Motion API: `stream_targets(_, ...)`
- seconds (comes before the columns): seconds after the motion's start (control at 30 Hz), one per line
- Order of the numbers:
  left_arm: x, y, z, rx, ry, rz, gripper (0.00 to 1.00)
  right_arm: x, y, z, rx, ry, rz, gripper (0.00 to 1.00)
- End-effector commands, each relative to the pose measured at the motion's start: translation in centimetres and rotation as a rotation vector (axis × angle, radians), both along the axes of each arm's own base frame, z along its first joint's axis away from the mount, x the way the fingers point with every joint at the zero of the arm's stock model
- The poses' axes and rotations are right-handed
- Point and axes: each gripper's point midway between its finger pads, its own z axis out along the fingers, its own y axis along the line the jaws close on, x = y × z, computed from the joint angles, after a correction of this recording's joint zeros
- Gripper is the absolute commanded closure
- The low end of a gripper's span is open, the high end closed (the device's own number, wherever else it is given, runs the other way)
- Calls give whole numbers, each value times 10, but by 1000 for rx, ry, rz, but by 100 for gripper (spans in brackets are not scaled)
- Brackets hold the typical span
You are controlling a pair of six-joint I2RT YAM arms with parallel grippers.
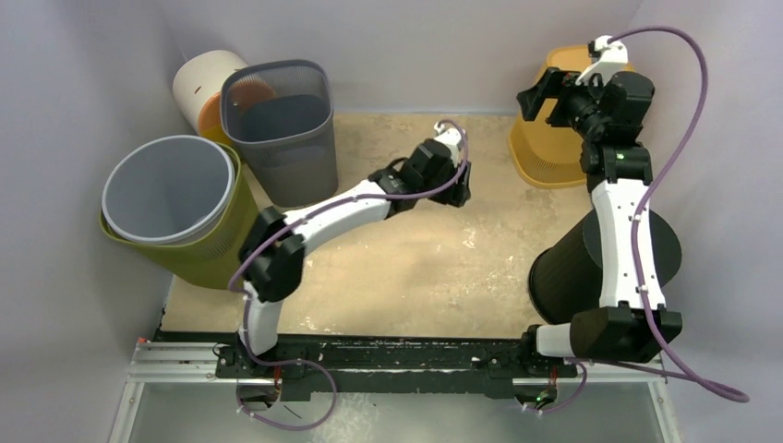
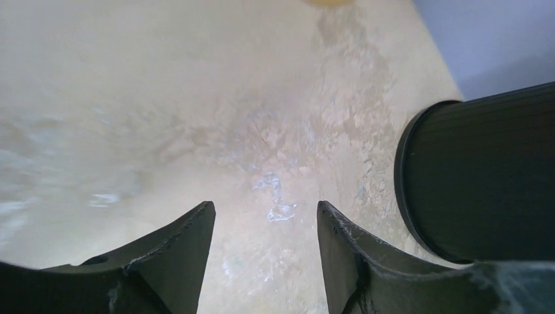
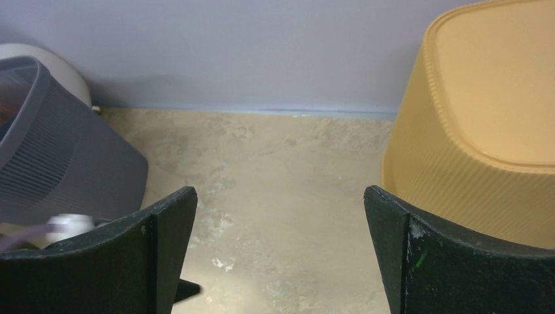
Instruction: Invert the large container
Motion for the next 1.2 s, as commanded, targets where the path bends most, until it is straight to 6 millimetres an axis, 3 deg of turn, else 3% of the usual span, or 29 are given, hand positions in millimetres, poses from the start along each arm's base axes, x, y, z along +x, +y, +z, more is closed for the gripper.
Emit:
stream_targets(0.0,2,53,116,133,-285,44,44,12,24,-9,-2,-11,74,1)
stream_targets(0.1,10,87,168,160,-397,124,44,18,40,-19,-4,10,106,1)
stream_targets(0.27,33,158,228,163,-485,291,42,29,50,-30,-3,34,119,2)
stream_targets(0.37,59,216,239,171,-493,419,41,32,46,-34,-3,41,96,2)
stream_targets(0.47,79,265,235,223,-485,501,41,30,46,-37,14,47,86,1)
stream_targets(0.57,93,300,225,300,-468,542,42,29,47,-37,20,47,91,1)
stream_targets(0.73,106,322,207,324,-419,529,44,31,47,-43,21,60,93,1)
stream_targets(1.17,118,319,146,383,-321,480,45,27,40,-50,-12,66,68,0)
